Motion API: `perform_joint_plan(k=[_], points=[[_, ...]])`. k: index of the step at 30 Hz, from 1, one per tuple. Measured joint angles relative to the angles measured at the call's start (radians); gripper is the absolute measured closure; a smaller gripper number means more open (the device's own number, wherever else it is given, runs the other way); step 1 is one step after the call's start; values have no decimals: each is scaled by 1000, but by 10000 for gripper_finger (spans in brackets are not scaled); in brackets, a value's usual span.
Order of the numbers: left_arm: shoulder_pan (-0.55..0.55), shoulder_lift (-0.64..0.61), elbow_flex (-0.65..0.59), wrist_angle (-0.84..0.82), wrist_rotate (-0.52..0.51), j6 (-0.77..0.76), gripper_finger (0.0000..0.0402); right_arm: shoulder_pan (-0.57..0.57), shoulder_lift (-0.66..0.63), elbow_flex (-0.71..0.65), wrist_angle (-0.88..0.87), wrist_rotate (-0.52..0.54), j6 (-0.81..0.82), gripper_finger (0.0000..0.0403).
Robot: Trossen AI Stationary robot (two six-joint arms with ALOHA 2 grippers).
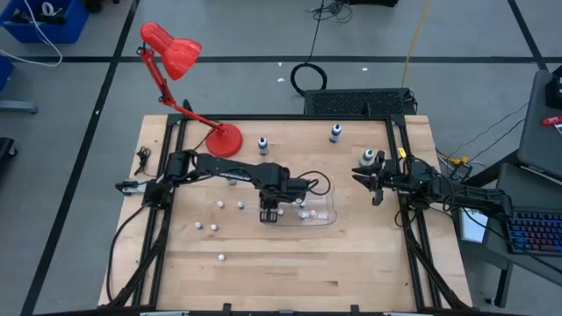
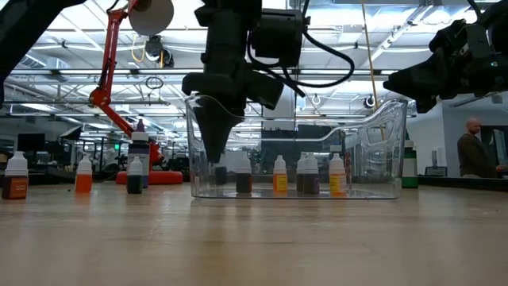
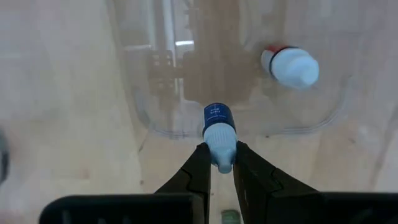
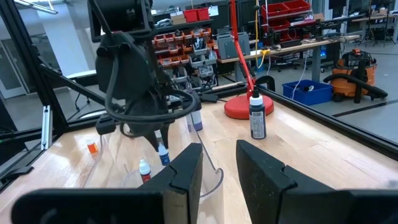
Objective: Pick & Place food coloring
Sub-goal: Put the right small blue food coloring bottle into the transparent bin, then put the bottom small orange food coloring bottle into the transparent bin
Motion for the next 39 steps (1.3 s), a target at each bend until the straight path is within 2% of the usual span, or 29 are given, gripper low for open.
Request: perform_joint_plan(k=[3, 15, 21, 24, 32, 39], points=[[0, 0, -9, 5, 35, 0, 353, 0, 0, 0, 0, 0, 0, 314], [0, 0, -12, 30, 65, -13, 353, 0, 0, 0, 0, 0, 0, 314], [-1, 0, -12, 30, 95, -14, 300, 0, 0, 0, 0, 0, 0, 314], [-2, 0, -12, 30, 95, -20, 289, 0, 0, 0, 0, 0, 0, 314], [0, 0, -9, 25, 81, -12, 301, 0, 0, 0, 0, 0, 0, 314], [13, -1, 83, -47, 78, -46, 305, 0, 0, 0, 0, 0, 0, 314]])
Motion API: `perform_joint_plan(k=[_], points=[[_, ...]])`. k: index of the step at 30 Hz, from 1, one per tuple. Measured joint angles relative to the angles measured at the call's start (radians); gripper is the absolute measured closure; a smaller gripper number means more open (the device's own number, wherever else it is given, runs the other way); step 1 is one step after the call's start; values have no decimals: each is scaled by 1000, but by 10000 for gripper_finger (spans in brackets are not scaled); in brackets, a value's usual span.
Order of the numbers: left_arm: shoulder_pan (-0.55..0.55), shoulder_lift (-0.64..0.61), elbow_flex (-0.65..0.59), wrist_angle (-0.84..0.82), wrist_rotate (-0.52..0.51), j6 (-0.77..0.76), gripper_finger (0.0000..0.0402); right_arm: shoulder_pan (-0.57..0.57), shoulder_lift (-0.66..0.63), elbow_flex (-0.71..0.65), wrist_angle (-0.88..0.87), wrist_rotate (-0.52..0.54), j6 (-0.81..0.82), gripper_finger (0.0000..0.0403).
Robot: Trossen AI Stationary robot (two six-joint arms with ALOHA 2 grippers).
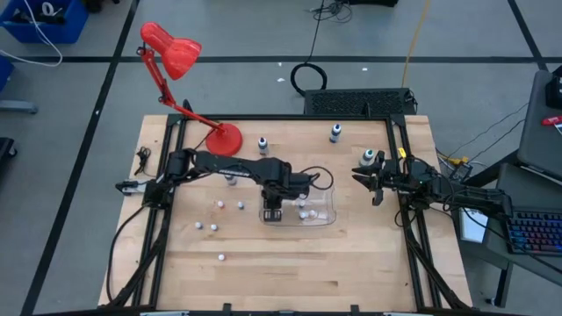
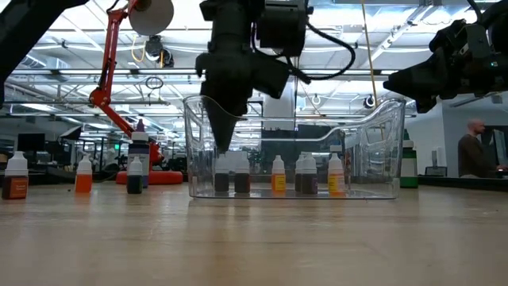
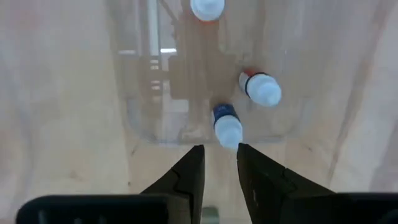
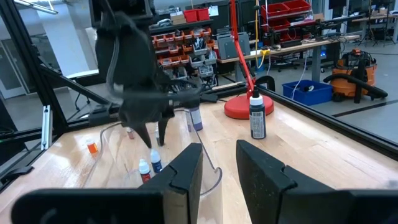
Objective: Pick & Place food coloring
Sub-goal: Put the bottom small orange food coloring bottle into the transparent bin
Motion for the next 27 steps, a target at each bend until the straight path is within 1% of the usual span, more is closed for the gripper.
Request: perform_joint_plan(k=[6, 9, 11, 14, 18, 21, 23, 27], points=[[-7, -2, 129, -81, 0, -21, 305, 0, 0, 0, 0, 0, 0, 314], [-38, -44, 144, -123, -3, -56, 305, 0, 0, 0, 0, 0, 0, 314], [-79, -89, 136, -144, -2, -86, 305, 0, 0, 0, 0, 0, 0, 314], [-164, -162, 128, -162, 0, -141, 305, 0, 0, 0, 0, 0, 0, 314], [-309, -239, 127, -153, -9, -224, 304, 0, 0, 0, 0, 0, 0, 314], [-422, -258, 127, -163, -76, -276, 304, 0, 0, 0, 0, 0, 0, 314], [-491, -258, 127, -172, -141, -319, 304, 0, 0, 0, 0, 0, 0, 314], [-593, -251, 84, -171, -240, -477, 304, 0, 0, 0, 0, 0, 0, 314]])
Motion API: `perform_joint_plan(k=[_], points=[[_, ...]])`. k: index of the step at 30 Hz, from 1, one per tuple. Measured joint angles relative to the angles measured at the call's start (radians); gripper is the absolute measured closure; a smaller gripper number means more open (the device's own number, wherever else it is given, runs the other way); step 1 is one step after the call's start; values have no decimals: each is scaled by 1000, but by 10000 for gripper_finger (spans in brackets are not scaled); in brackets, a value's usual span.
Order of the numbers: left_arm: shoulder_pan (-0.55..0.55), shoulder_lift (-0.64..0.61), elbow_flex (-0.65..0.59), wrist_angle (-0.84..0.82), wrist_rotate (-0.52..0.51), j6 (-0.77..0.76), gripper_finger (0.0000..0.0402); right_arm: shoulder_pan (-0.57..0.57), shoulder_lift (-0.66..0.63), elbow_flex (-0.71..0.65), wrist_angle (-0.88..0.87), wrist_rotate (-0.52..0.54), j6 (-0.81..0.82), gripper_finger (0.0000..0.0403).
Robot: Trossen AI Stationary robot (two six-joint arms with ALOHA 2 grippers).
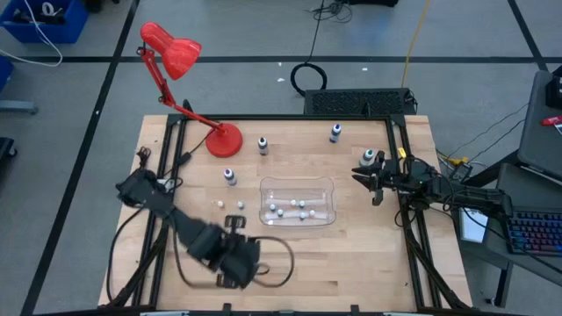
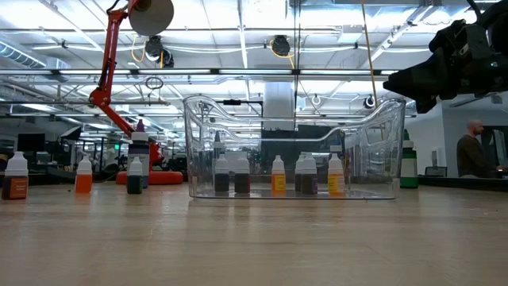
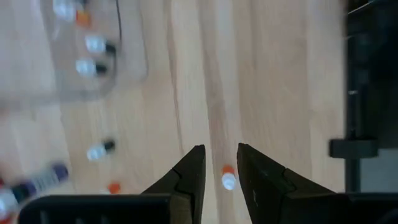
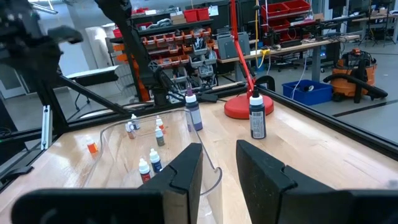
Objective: Pick & Place food coloring
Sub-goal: Put the bottom small orange food coloring bottle into the transparent bin
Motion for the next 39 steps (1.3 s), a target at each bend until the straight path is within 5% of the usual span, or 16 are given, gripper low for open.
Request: perform_joint_plan(k=[4, 11, 19, 39], points=[[-53, 3, -108, -6, -47, -240, 293, 0, 0, 0, 0, 0, 0, 314], [-97, 3, -340, 28, 60, -527, 220, 0, 0, 0, 0, 0, 0, 314], [-120, 3, -488, 203, 96, -513, 173, 0, 0, 0, 0, 0, 0, 314], [-119, 3, -610, 340, 111, -483, 210, 0, 0, 0, 0, 0, 0, 314]])
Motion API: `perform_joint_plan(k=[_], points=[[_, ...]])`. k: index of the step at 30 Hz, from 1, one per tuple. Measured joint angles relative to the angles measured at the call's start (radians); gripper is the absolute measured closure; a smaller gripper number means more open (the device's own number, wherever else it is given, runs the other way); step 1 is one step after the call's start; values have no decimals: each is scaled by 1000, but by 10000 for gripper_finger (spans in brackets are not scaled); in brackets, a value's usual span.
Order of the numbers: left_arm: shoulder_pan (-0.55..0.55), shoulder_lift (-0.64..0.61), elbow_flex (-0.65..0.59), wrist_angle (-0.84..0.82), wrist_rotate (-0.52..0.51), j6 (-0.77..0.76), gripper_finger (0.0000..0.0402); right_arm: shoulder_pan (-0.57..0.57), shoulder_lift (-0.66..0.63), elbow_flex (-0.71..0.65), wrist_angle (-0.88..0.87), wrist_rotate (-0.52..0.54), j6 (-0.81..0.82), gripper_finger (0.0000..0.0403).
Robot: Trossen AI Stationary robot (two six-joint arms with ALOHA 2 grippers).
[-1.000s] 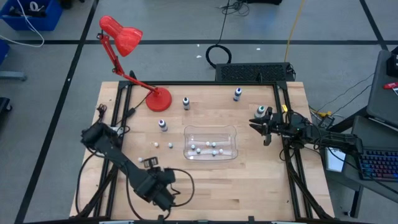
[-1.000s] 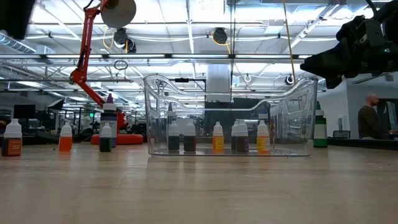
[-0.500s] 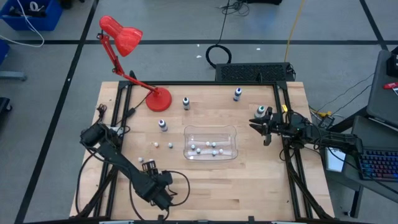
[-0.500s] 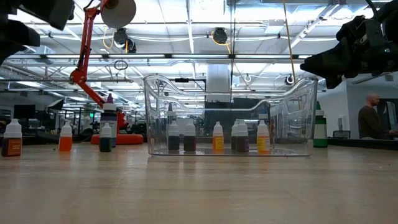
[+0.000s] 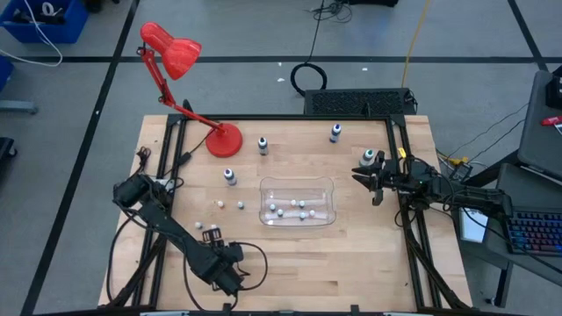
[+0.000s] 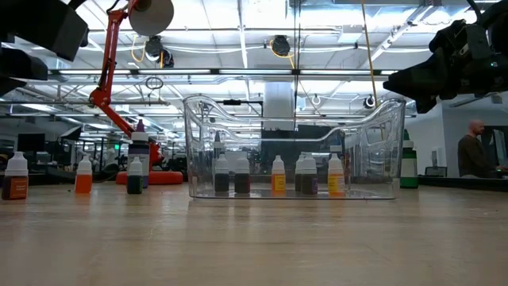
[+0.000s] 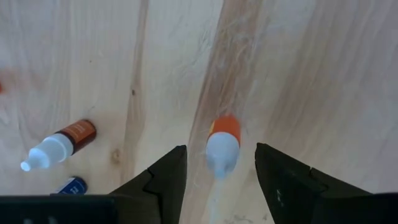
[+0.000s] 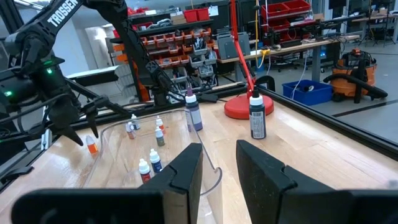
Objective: Pick & Place food coloring
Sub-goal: Put the bottom small orange food coloring bottle into the transparent bin
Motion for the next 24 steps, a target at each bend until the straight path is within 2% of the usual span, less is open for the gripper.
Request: perform_joint_plan(k=[8, 24], points=[[0, 0, 0, 2, 0, 5, 217, 0, 0, 0, 0, 0, 0, 314], [0, 0, 0, 5, 8, 9, 265, 0, 0, 0, 0, 0, 0, 314]])
